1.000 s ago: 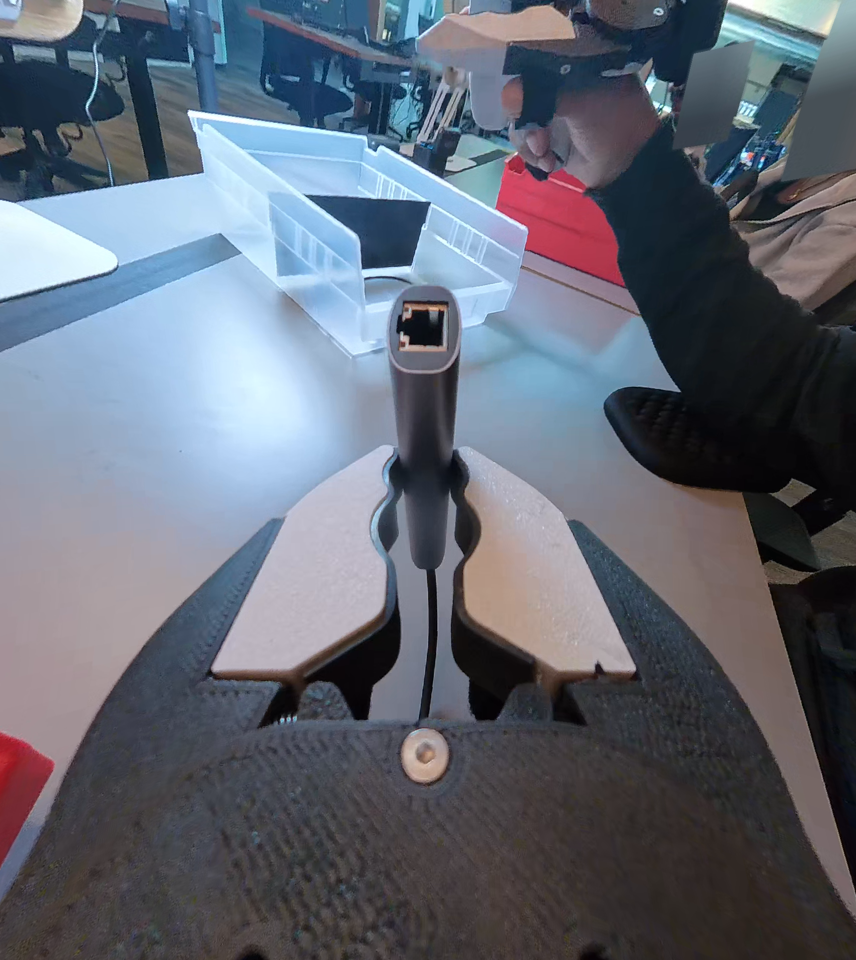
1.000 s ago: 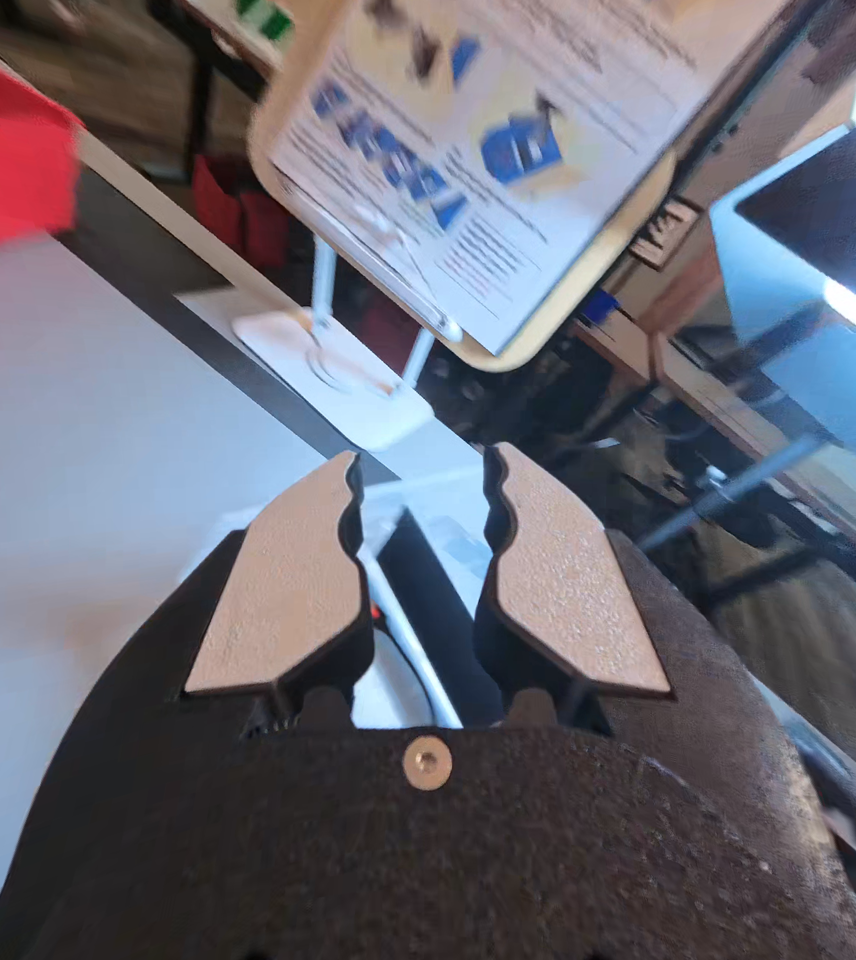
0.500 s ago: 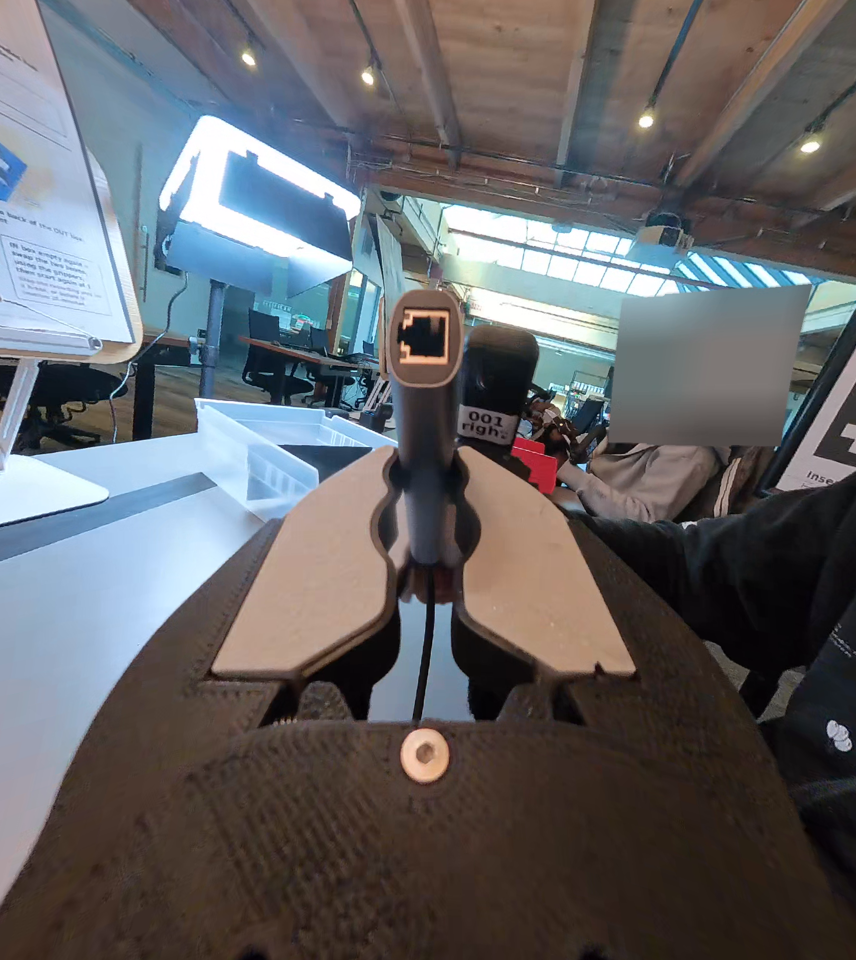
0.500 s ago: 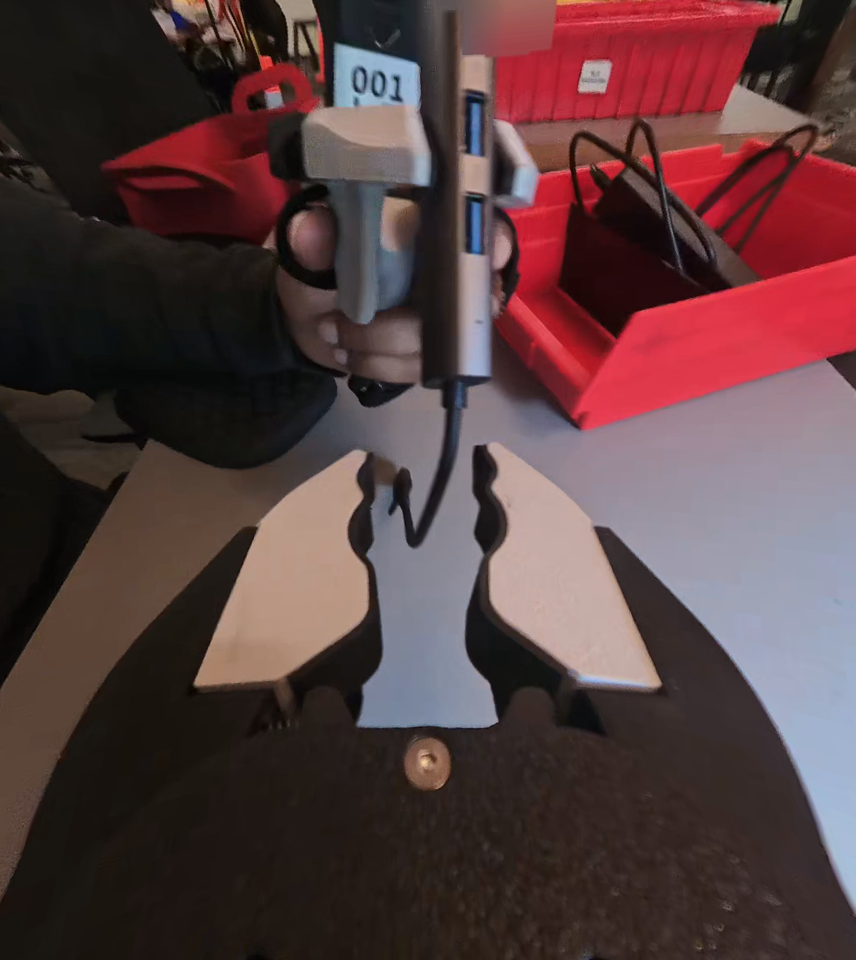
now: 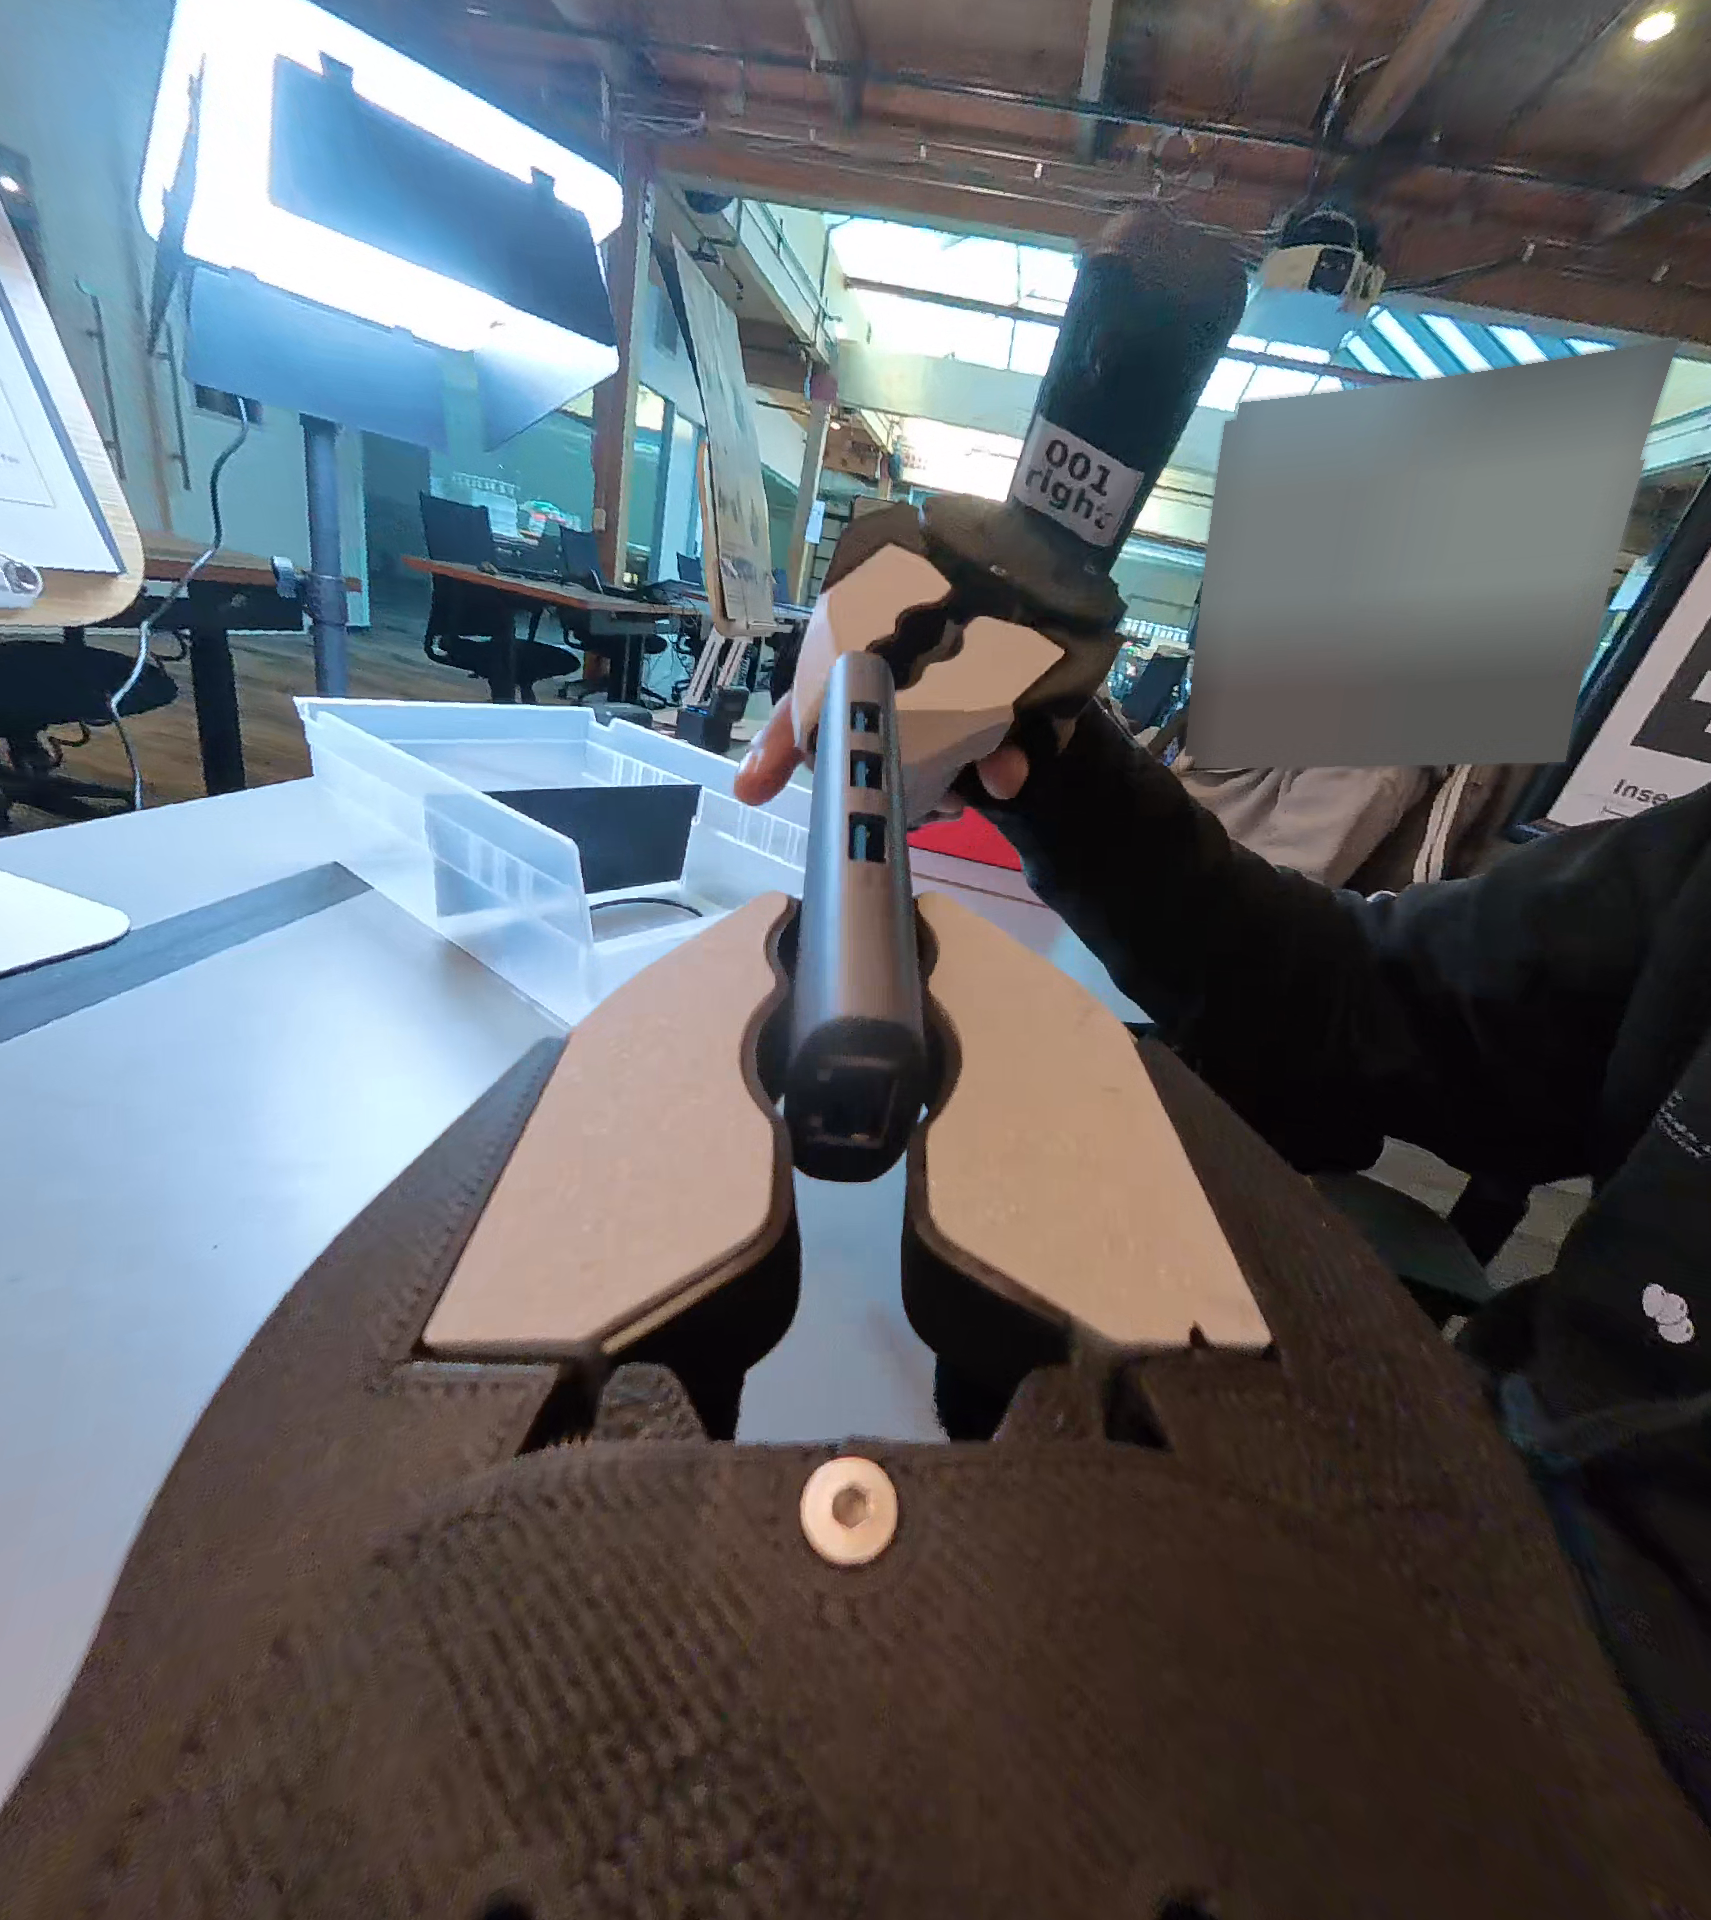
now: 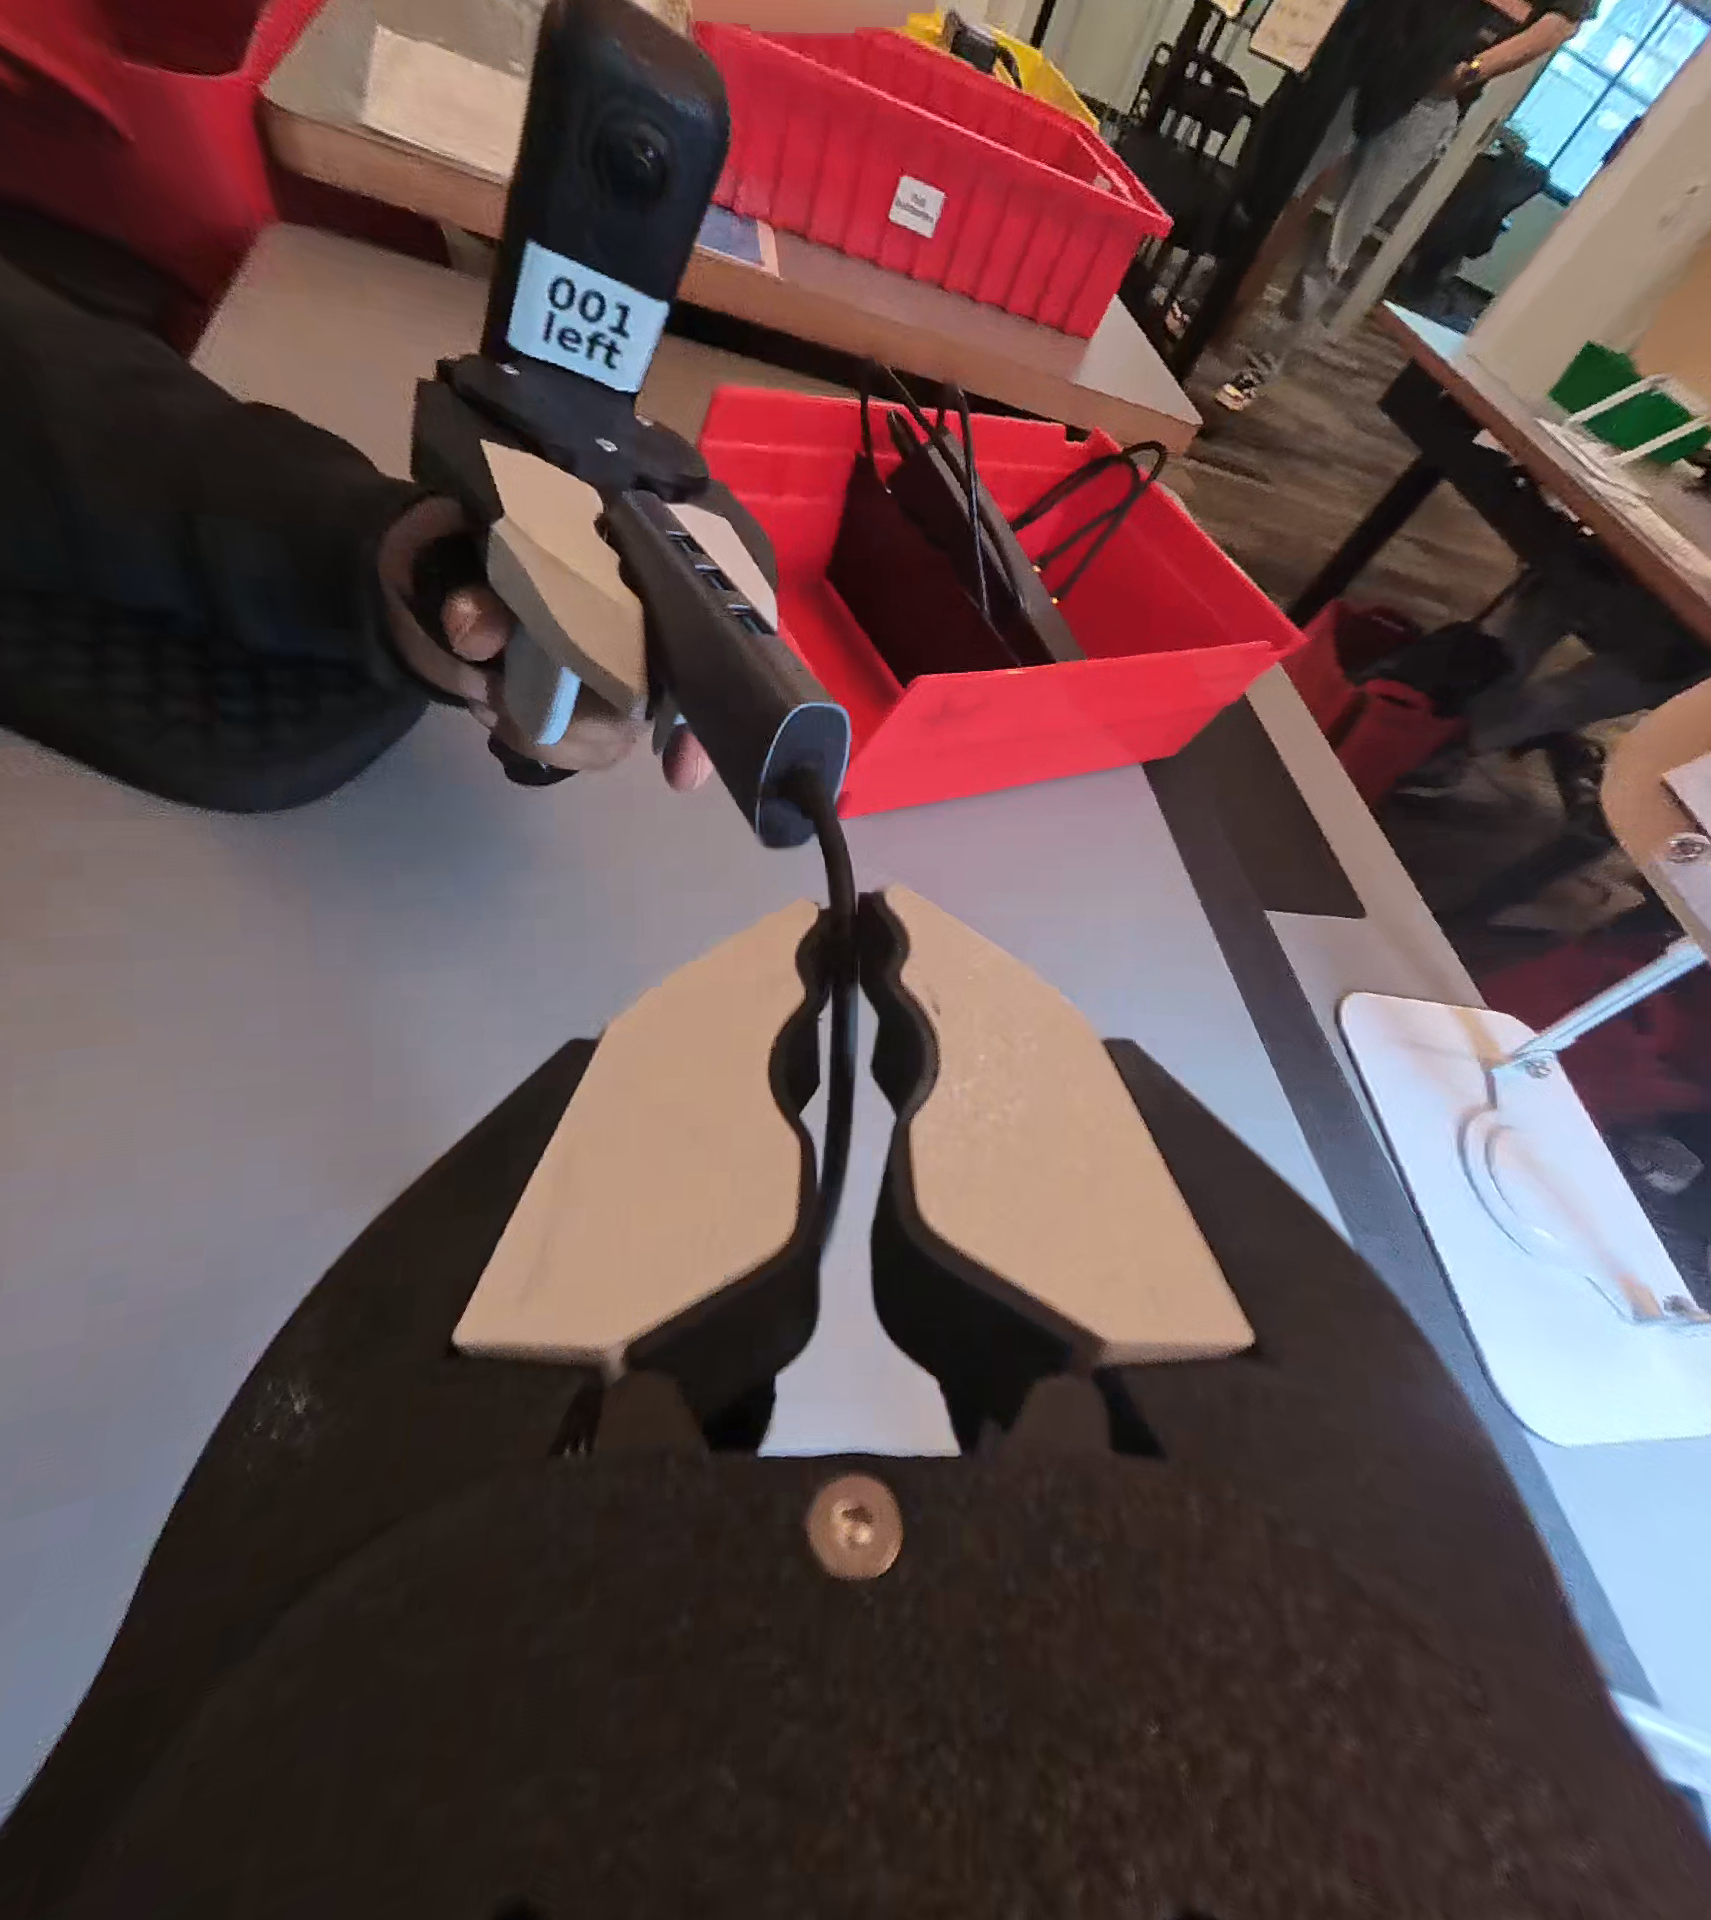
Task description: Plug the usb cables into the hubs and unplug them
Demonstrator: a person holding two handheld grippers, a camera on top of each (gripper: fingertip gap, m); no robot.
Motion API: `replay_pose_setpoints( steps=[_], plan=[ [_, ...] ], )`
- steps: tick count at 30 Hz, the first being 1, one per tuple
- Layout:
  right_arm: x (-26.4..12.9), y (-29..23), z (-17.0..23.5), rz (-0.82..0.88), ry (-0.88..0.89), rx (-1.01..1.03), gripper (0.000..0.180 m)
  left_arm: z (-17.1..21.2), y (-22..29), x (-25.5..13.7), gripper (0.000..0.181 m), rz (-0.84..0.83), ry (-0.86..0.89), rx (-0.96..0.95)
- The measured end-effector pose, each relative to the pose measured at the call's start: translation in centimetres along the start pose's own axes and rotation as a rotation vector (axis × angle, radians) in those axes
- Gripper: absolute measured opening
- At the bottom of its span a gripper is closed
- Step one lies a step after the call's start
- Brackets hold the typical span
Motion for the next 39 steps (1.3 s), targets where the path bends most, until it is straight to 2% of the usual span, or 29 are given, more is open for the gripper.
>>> replay_pose_setpoints(
  steps=[4, 6, 7, 9, 12, 18, 19, 21, 23, 25, 28, 33, 37, 39],
  plan=[
    [-0.9, -0.2, 0.3, -0.035, -0.001, 0.032, 0.005, 0.0, -0.2, -0.4, 0.017, 0.017, 0.0, -0.014],
    [-0.1, -0.6, 0.9, -0.052, -0.025, 0.034, 0.007, 0.1, -0.1, -0.3, 0.017, 0.036, -0.006, -0.013],
    [0.5, -0.7, 1.1, -0.056, -0.032, 0.039, 0.018, 0.0, 0.1, -0.3, 0.017, 0.055, 0.007, -0.017],
    [1.4, -1.2, 1.2, -0.092, -0.03, 0.045, 0.017, -0.1, 0.2, -0.3, 0.017, 0.05, 0.006, -0.011],
    [1.6, -1.4, 0.7, -0.107, 0.02, 0.052, 0.014, -0.1, 0.4, -0.5, 0.017, 0.044, -0.005, 0.022],
    [0.8, -1.0, -0.3, -0.111, 0.112, 0.115, 0.026, -0.1, 0.2, -0.6, 0.017, 0.038, -0.015, 0.034],
    [0.8, -1.0, -0.4, -0.118, 0.122, 0.124, 0.025, 0.0, 0.2, -0.5, 0.017, 0.035, -0.019, 0.036],
    [0.8, -0.9, -0.5, -0.098, 0.121, 0.119, 0.004, 0.1, 0.2, -0.5, 0.017, 0.03, -0.023, 0.041],
    [0.7, -1.0, -0.7, -0.107, 0.1, 0.094, 0.004, 0.1, 0.3, -0.5, 0.018, 0.031, -0.034, 0.041],
    [0.0, -0.9, -1.1, -0.098, 0.07, 0.055, 0.004, 0.3, -0.4, -0.5, 0.026, -0.031, -0.075, 0.037],
    [-2.7, 1.3, -2.2, -0.003, -0.011, 0.0, 0.004, 0.2, -1.9, -1.3, 0.042, -0.108, -0.094, 0.008],
    [-9.3, 8.8, -2.1, 0.288, -0.286, -0.073, 0.004, -0.2, -3.3, -2.3, 0.04, -0.209, -0.11, 0.041],
    [-13.9, 15.9, 1.2, 0.551, -0.625, -0.141, 0.004, 0.3, -3.2, -2.0, 0.038, -0.209, -0.124, 0.039],
    [-15.0, 19.1, 3.6, 0.663, -0.739, -0.183, 0.004, 0.6, -3.1, -1.7, 0.037, -0.211, -0.147, 0.052]
  ],
)
Point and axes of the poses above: each gripper's, where its closed fingertips meet, x out along the fingers, z out of its underside, y = z × x across the jaws, the point moved 5 cm from there along -x, back along the fingers
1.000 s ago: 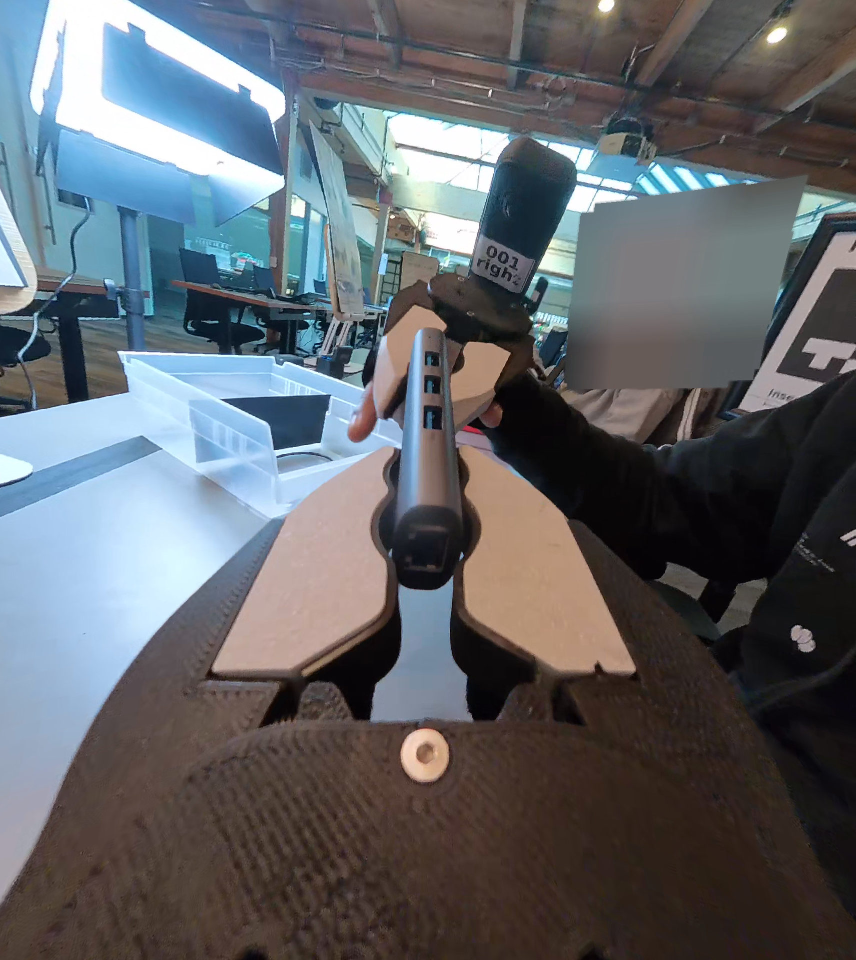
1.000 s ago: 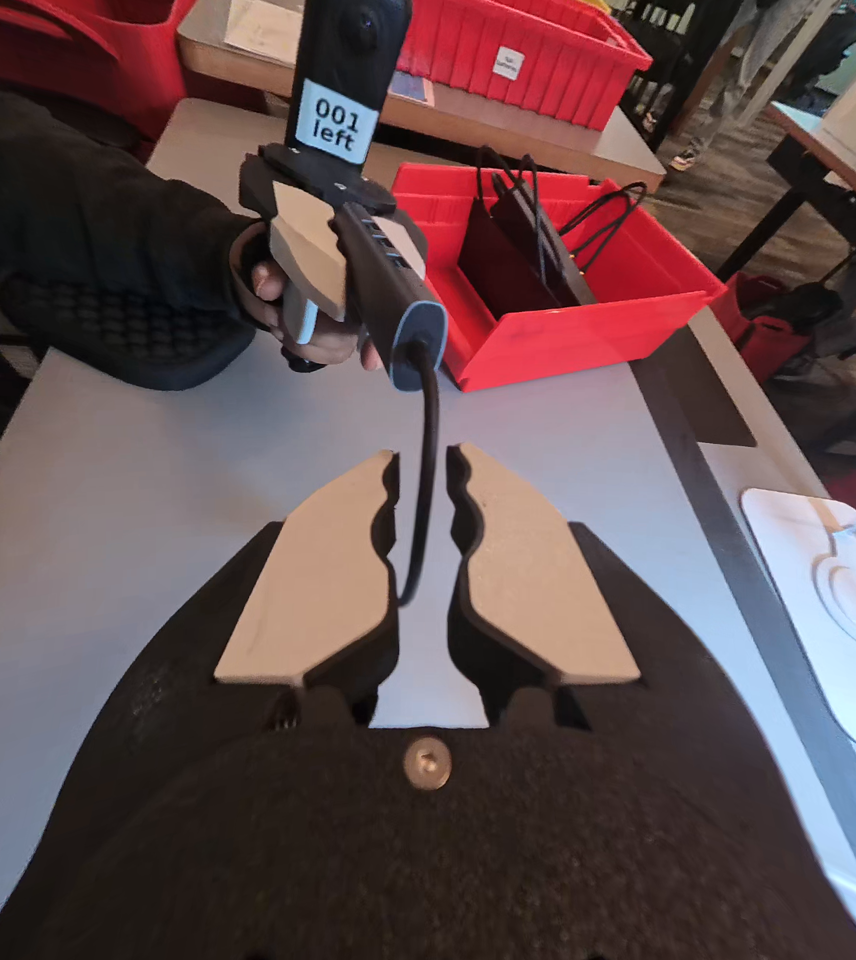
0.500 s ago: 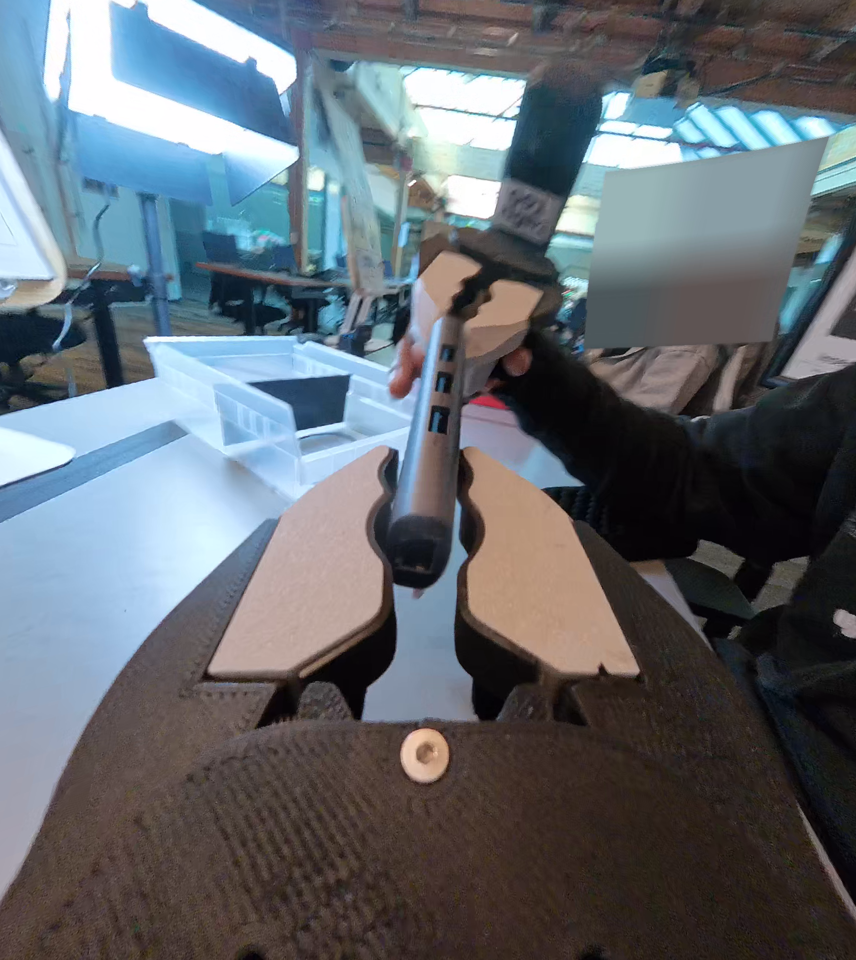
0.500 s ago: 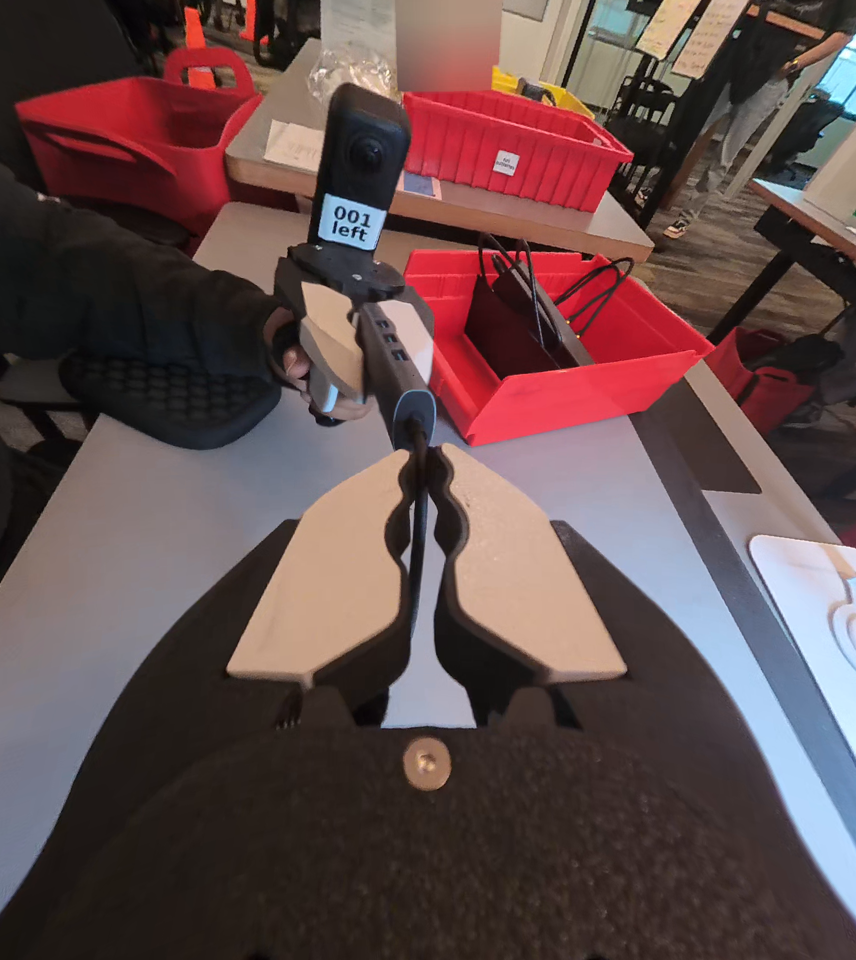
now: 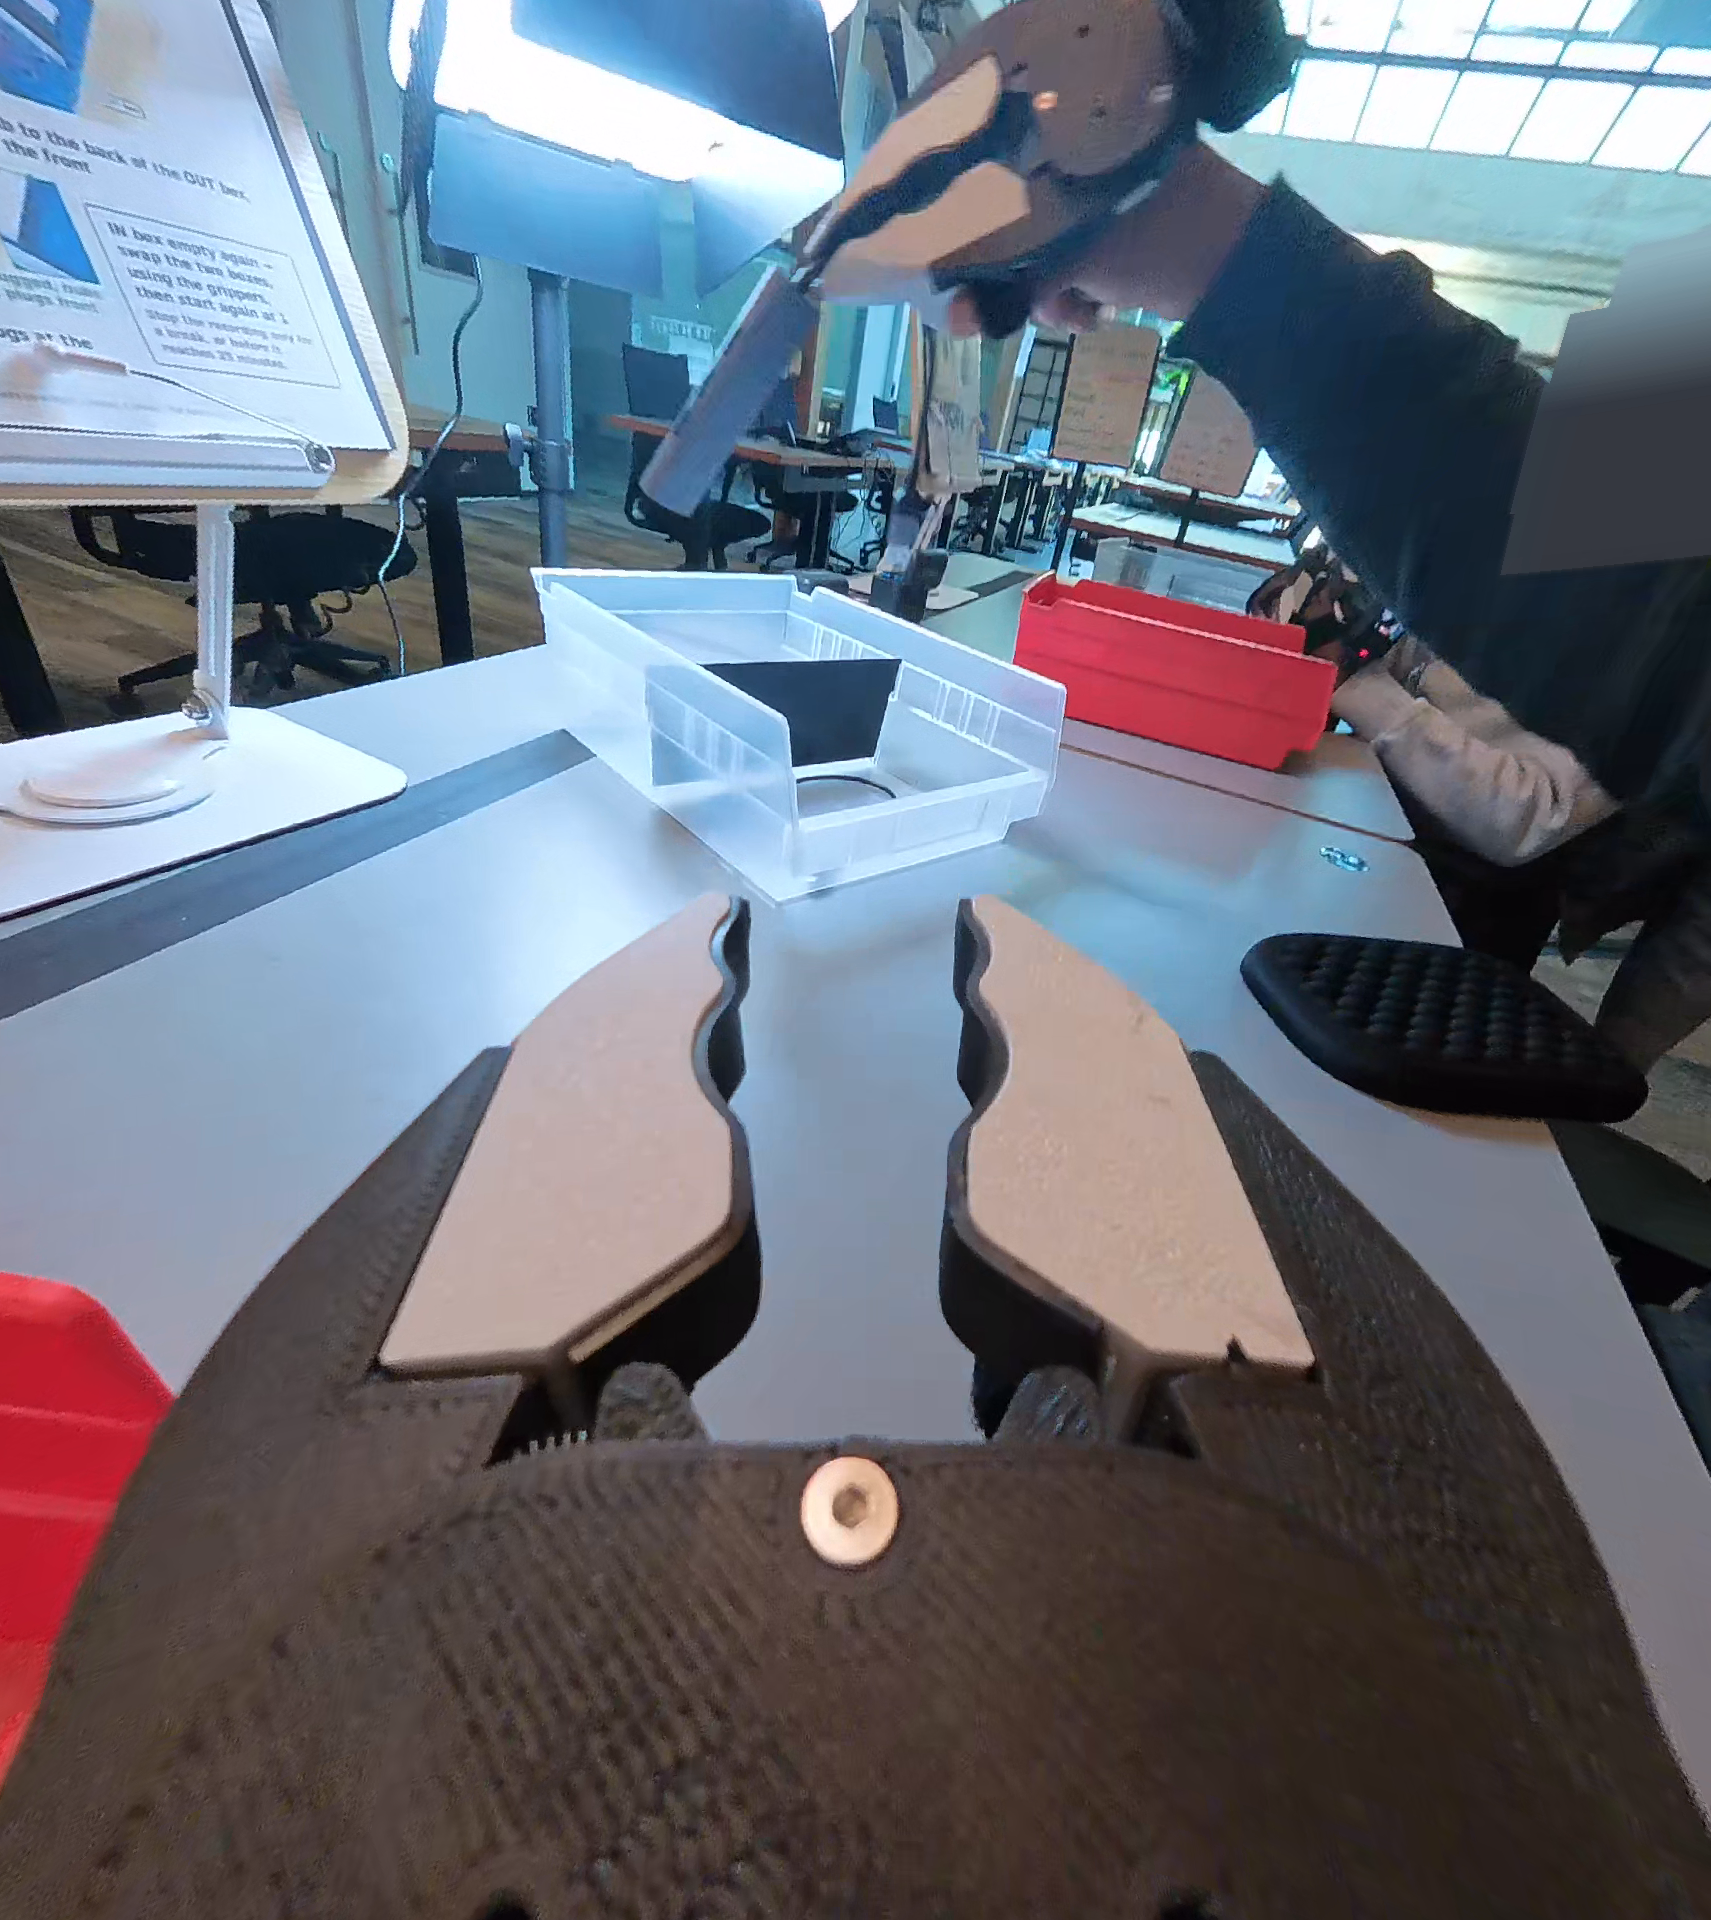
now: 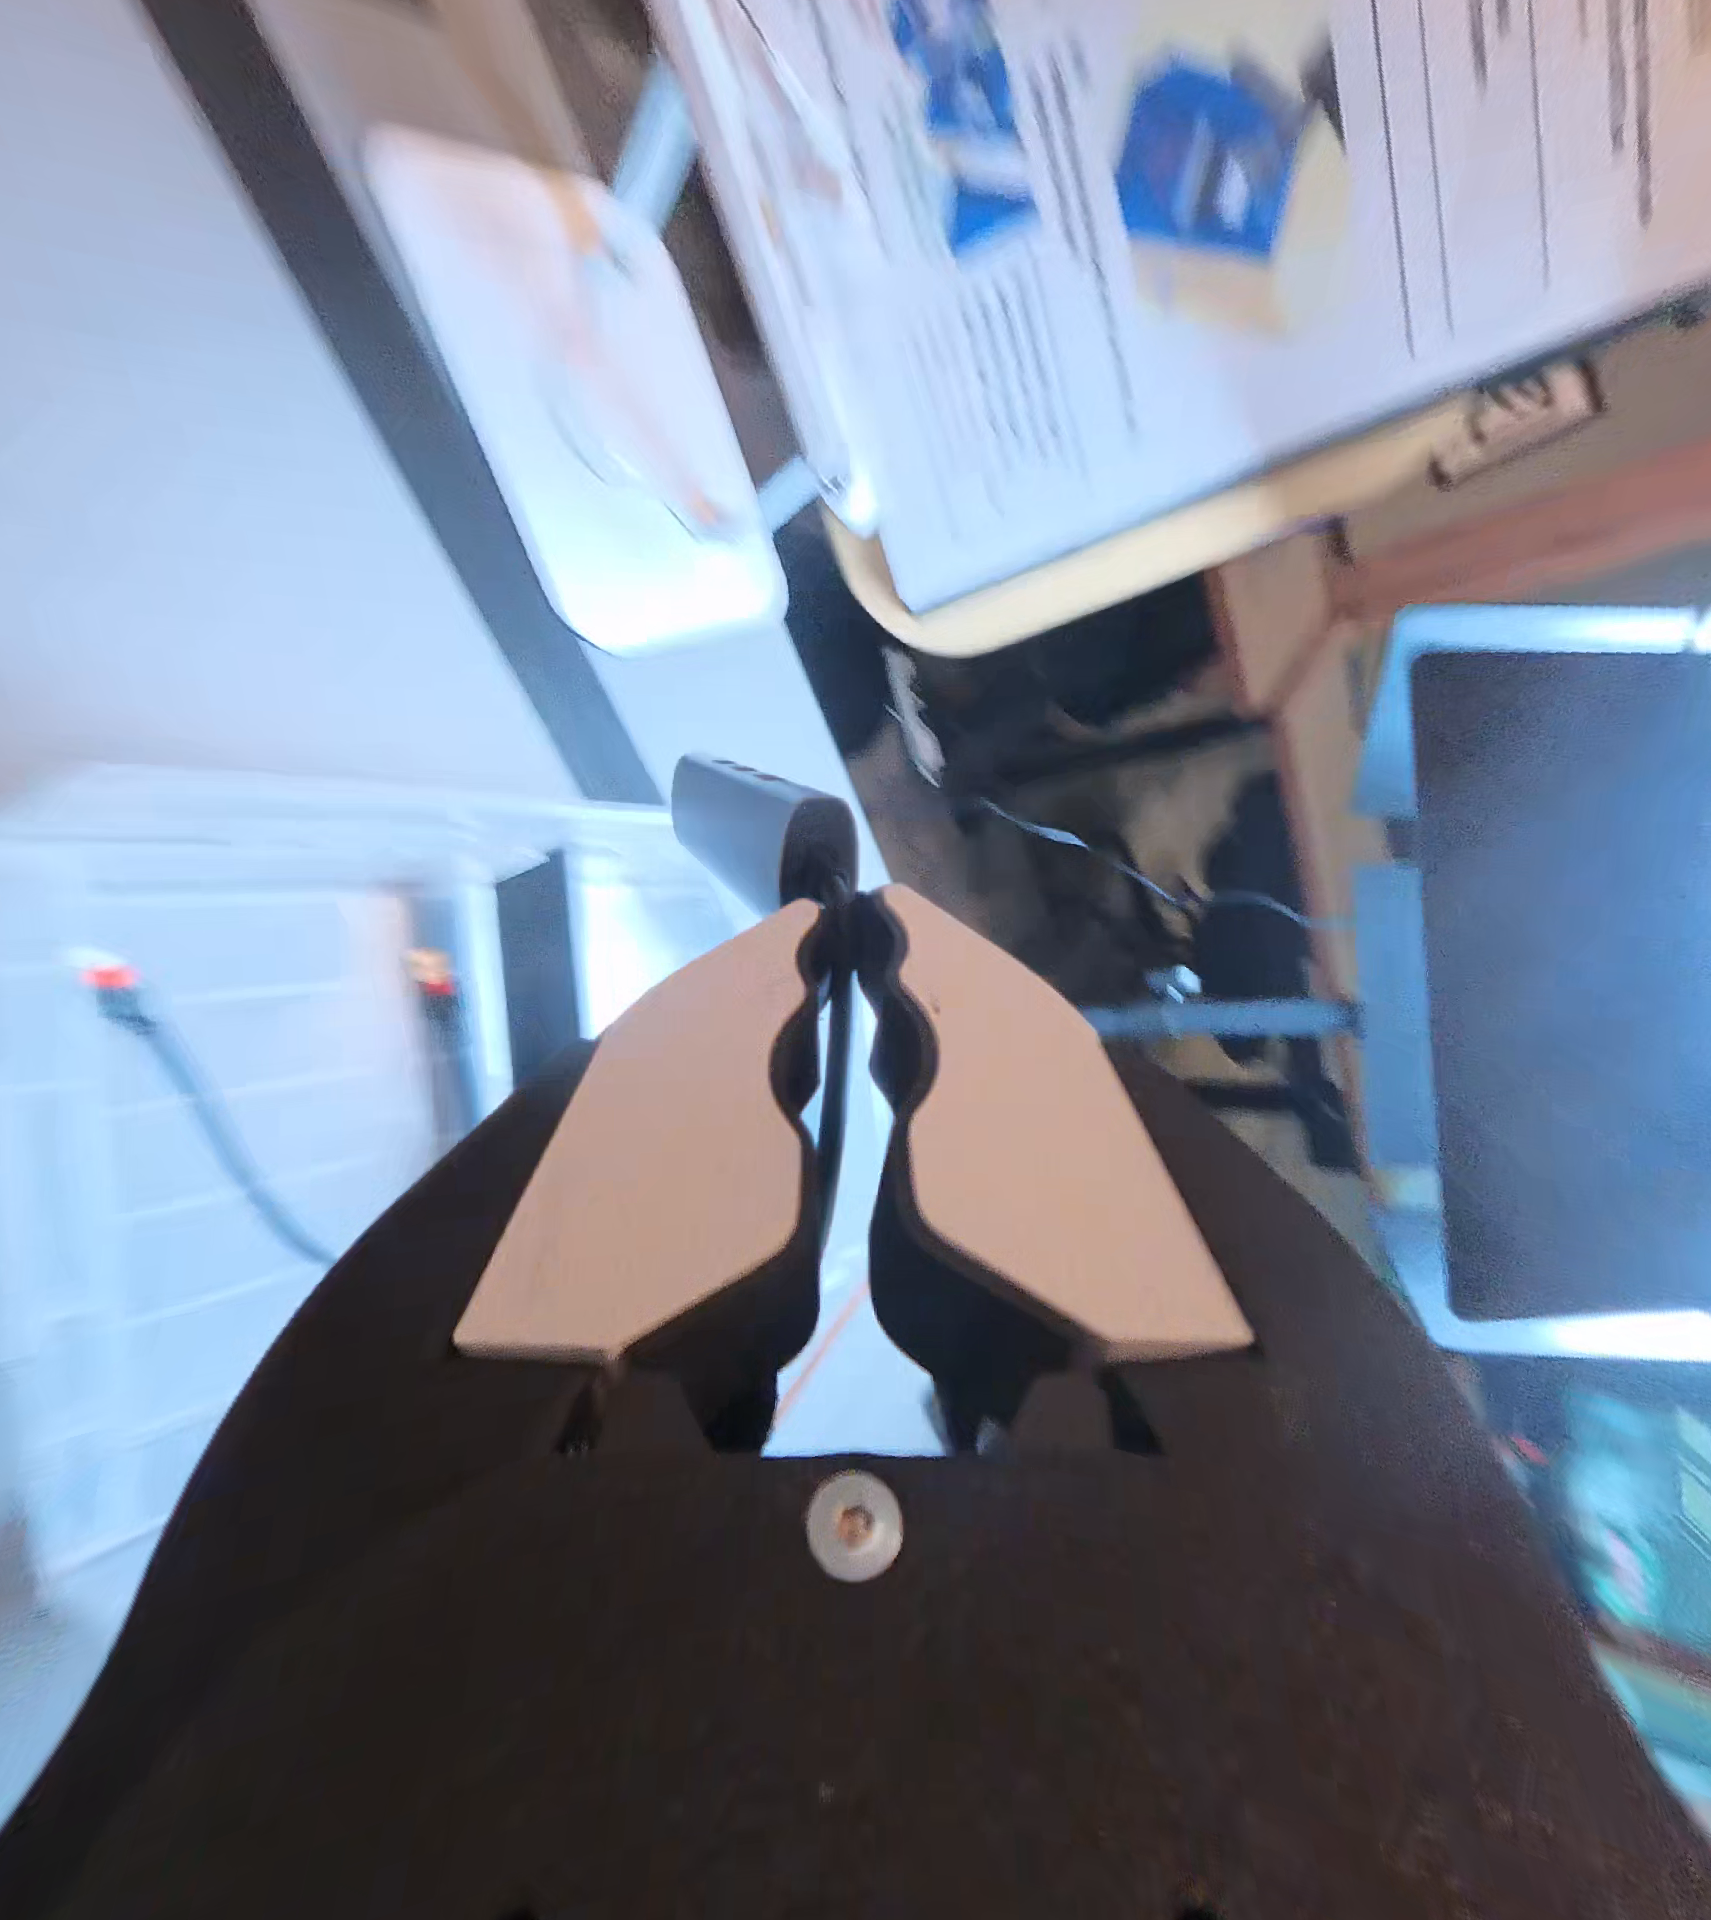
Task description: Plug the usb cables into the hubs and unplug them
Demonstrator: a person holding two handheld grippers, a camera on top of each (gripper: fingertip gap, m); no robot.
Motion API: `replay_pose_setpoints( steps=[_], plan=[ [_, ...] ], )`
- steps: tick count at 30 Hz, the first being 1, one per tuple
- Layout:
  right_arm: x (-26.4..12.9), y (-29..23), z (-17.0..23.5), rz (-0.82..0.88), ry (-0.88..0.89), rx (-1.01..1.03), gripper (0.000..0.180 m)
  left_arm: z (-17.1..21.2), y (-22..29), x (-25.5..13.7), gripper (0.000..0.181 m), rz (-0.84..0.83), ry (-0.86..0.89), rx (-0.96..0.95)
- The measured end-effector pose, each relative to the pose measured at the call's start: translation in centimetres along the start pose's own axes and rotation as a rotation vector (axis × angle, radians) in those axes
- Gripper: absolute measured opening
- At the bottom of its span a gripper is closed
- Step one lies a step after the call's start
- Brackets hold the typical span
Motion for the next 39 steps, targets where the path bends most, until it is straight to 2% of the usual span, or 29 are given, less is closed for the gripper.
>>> replay_pose_setpoints(
  steps=[3, 8, 10, 13, 14, 16, 17, 18, 21, 24, 28, 29, 30, 31, 33, 36, 39],
  plan=[
    [4.8, 0.7, 3.3, 0.092, -0.087, -0.051, 0.004, 0.4, 0.2, 0.3, 0.037, -0.006, -0.026, 0.024],
    [11.7, -2.9, 8.0, 0.049, -0.125, -0.025, 0.005, 0.8, 0.3, 0.5, 0.036, -0.011, -0.057, 0.052],
    [12.2, -2.9, 9.2, 0.096, -0.098, 0.07, 0.004, 0.9, 0.2, 0.5, 0.036, -0.018, -0.063, 0.062],
    [11.9, -3.6, 11.0, -0.053, -0.147, 0.235, 0.007, 1.1, -0.2, 0.5, 0.036, -0.026, -0.072, 0.042],
    [11.7, -3.7, 11.9, -0.073, -0.208, 0.245, 0.018, 1.2, -0.4, 0.5, 0.036, -0.024, -0.075, 0.031],
    [11.2, -3.0, 13.7, -0.021, -0.32, 0.243, 0.029, 1.4, -0.5, 0.6, 0.036, -0.024, -0.077, 0.018],
    [10.8, -2.8, 14.3, -0.013, -0.347, 0.251, 0.041, 1.4, -0.6, 0.6, 0.036, -0.026, -0.079, 0.017],
    [10.4, -2.7, 14.5, -0.009, -0.344, 0.268, 0.045, 1.4, -0.6, 0.6, 0.036, -0.032, -0.081, 0.018],
    [8.3, -2.0, 13.3, 0.03, -0.237, 0.348, 0.052, 1.2, -0.8, 0.5, 0.036, -0.068, -0.09, 0.037],
    [5.0, -2.7, 9.9, 0.03, -0.016, 0.452, 0.052, 0.2, -1.7, -0.6, 0.035, -0.126, -0.135, 0.046],
    [-0.9, -7.7, 4.8, -0.103, 0.337, 0.623, 0.052, -3.3, -4.9, -4.8, 0.034, -0.374, -0.268, 0.217],
    [-2.3, -9.5, 3.9, -0.144, 0.396, 0.64, 0.045, -4.2, -6.1, -6.2, 0.034, -0.458, -0.317, 0.272],
    [-3.5, -11.4, 3.3, -0.175, 0.448, 0.633, 0.011, -5.1, -7.4, -7.6, 0.033, -0.533, -0.366, 0.316],
    [-4.6, -13.4, 2.8, -0.207, 0.495, 0.621, 0.0, -5.9, -8.7, -8.8, 0.032, -0.597, -0.421, 0.341],
    [-5.7, -17.3, 2.0, -0.308, 0.508, 0.612, 0.0, -7.5, -11.5, -10.6, 0.031, -0.679, -0.529, 0.345],
    [-6.3, -21.8, 0.9, -0.358, 0.558, 0.637, 0.001, -9.0, -16.0, -11.9, 0.03, -0.743, -0.734, 0.316],
    [-5.6, -24.8, 0.0, -0.405, 0.59, 0.674, 0.008, -8.0, -20.0, -12.0, 0.033, -0.727, -1.021, 0.241]
  ],
)
Point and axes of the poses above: each gripper's, where its closed fingertips meet, x out along the fingers, z out of its underside, y = z × x across the jaws, the point moved 5 cm from there along -x, back along the fingers
